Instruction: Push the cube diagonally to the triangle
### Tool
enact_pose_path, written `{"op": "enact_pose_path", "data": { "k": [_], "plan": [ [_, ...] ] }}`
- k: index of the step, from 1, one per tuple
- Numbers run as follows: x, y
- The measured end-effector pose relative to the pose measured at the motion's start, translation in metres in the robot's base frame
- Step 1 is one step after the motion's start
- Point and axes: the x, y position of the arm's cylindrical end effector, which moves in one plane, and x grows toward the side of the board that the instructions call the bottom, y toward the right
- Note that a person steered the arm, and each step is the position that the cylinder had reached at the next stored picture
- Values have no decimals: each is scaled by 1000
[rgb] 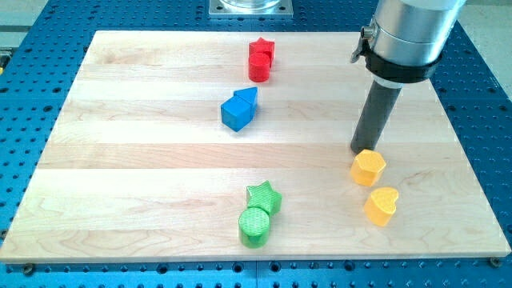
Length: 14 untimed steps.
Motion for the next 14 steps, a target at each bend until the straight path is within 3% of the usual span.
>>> {"op": "enact_pose_path", "data": {
  "k": [2,4,5,6,7,8,10,11,13,14],
  "plan": [
    [1,-25],
    [2,-203],
    [-52,-230],
    [-68,-174],
    [-51,-125],
    [-43,-146],
    [-35,-53],
    [-81,-61],
    [-45,-42],
    [-37,-94]
  ]
}}
